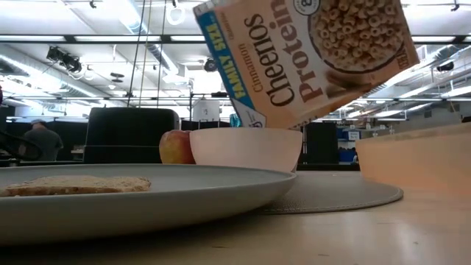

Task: Arrange a breakfast setting
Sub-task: Pour the cereal from the cereal box into the light orange bowl

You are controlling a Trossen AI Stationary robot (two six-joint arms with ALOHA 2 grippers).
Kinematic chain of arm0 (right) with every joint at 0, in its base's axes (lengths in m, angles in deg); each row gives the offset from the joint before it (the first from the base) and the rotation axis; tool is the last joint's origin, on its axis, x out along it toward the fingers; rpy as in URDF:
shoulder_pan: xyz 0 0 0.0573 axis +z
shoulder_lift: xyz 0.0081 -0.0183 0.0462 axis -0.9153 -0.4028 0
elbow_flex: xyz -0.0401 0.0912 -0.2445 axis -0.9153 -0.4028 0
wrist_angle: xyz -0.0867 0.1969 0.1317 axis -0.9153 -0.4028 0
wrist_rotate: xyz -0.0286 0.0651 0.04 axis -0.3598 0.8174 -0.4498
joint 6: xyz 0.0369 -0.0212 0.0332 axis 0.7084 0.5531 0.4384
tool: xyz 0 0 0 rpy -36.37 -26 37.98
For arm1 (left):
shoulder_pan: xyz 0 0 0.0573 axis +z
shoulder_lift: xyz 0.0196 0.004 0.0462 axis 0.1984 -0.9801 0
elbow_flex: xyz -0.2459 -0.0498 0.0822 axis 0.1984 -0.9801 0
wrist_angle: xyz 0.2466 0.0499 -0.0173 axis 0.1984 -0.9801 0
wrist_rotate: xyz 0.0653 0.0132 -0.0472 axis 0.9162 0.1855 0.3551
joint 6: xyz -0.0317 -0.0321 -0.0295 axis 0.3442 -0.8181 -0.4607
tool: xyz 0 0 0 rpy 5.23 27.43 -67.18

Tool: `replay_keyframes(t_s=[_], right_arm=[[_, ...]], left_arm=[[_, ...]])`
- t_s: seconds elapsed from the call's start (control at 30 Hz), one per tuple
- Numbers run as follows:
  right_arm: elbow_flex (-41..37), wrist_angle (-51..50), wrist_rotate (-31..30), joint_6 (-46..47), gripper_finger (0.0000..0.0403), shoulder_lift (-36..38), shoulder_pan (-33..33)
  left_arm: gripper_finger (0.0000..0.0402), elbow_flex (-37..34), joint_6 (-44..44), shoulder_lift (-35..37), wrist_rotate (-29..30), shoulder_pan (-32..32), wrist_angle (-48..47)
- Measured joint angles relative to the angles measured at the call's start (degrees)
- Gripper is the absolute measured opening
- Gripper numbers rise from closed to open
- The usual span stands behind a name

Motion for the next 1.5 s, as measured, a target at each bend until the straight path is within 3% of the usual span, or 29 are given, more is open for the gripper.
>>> replay_keyframes(t_s=[0.8,1.5], right_arm=[[14.1,-8.0,1.9,-10.4,0.0231,-12.2,-0.1],[18.2,-12.9,1.4,-11.3,0.0231,-13.8,-0.8]], left_arm=[[0.0192,0.0,-2.0,0.0,-5.4,0.1,-2.6],[0.0192,0.0,-2.1,0.4,-5.6,0.1,-3.9]])
